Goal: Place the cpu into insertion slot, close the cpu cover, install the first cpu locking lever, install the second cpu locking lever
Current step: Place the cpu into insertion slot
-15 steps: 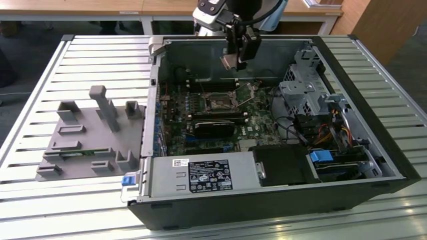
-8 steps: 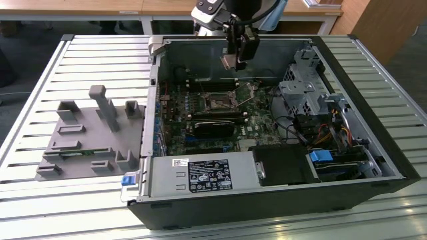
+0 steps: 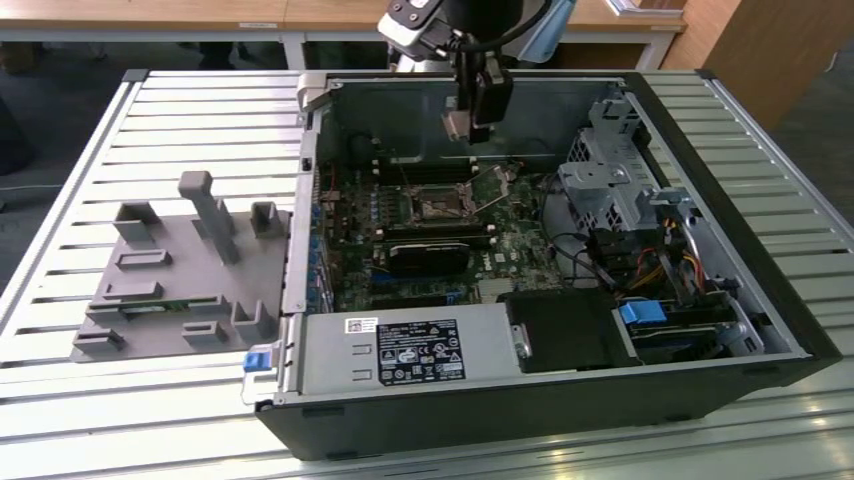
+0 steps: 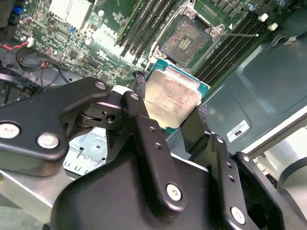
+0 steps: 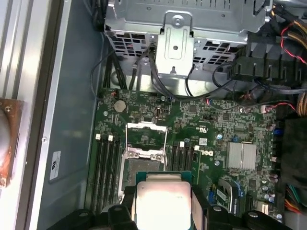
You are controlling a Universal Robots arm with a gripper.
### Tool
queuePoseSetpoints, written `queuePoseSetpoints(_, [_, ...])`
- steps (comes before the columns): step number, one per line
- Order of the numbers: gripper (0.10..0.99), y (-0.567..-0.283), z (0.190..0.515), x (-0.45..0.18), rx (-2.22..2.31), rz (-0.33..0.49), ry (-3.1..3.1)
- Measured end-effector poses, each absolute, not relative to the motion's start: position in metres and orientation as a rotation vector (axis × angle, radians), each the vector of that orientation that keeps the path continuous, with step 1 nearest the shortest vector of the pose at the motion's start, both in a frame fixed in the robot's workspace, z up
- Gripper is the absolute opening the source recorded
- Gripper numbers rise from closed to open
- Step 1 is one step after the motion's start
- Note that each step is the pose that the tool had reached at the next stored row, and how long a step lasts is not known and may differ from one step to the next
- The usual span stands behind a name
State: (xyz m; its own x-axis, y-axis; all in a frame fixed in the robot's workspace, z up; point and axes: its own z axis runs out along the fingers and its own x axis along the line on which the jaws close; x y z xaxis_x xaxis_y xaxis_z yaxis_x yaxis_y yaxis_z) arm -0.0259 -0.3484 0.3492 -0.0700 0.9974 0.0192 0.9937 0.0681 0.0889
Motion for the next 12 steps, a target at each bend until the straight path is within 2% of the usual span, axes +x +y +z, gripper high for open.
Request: queuePoseSetpoints(12, [0.541,-0.347,0.335,-0.026,2.112,0.121,2.259])
